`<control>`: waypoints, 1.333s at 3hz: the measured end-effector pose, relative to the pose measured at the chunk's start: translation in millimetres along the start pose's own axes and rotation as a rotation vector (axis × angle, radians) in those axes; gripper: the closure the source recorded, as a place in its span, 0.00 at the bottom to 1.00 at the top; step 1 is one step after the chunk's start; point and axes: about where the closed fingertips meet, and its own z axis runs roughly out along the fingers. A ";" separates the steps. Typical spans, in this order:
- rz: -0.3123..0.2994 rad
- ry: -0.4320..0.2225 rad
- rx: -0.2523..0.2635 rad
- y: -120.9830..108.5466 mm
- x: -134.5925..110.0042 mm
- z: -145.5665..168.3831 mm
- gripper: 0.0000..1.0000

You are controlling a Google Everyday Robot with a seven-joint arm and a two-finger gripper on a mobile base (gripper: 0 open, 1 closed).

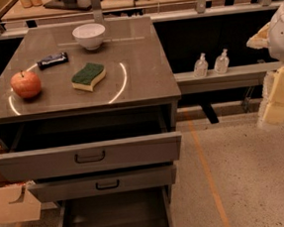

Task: Place apple into bottom drawer

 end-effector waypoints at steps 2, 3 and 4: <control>0.016 -0.072 -0.007 -4.6 -9.9 0.4 0.00; 0.036 -0.311 -0.007 -34.7 -53.3 8.1 0.00; 0.037 -0.578 -0.034 -53.2 -137.0 8.9 0.00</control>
Offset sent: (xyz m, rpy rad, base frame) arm 0.0428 0.0483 0.0264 0.4887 -0.0448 0.0280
